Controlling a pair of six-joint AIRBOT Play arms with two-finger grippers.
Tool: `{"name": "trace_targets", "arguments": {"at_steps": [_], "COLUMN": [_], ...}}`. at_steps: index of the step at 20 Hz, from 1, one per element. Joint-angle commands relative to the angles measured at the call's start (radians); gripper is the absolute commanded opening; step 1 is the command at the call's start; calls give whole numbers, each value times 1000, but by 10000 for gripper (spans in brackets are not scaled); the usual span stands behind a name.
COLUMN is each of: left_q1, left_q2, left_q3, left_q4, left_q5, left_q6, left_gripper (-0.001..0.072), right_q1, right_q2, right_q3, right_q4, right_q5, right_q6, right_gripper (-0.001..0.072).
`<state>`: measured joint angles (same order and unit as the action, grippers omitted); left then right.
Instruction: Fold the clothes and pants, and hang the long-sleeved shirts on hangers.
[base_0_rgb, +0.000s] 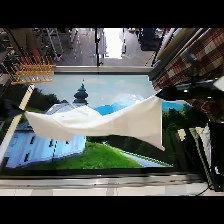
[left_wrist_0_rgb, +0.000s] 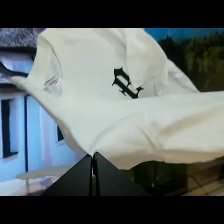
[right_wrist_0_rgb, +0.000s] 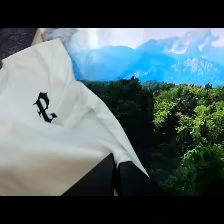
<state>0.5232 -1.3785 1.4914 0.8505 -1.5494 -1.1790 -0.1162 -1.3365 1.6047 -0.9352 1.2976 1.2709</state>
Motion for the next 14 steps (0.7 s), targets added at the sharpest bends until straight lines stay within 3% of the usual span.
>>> {"name": "trace_targets", "arguments": {"at_steps": [1, 3, 6, 8, 11, 14], "left_q1": [-89, -121, -143, -143, -141, -142], "left_q2": [-124, -203, -256, -254, -249, -249], "left_q3": [-116, -134, -134, -134, -134, -134], "left_q4": [39, 39, 39, 35, 37, 35], "left_q5": [78, 103, 103, 98, 69, 56], "left_q6": [-11, -23, -25, -25, -24, -25], "left_gripper": [7, 7, 7, 7, 8, 8], "right_q1": [0, -10, -56, -88, -127, -139], "right_q2": [-238, -372, -394, -326, -159, -143], "right_q3": [6, 35, -17, -175, -512, -618], "right_q4": [26, 33, 12, 15, 41, 39], "right_q5": [-188, -198, 53, 156, 79, -21], "right_q6": [130, 159, 76, 35, -30, -47], "right_gripper": [75, 471, 470, 463, 423, 420]}}
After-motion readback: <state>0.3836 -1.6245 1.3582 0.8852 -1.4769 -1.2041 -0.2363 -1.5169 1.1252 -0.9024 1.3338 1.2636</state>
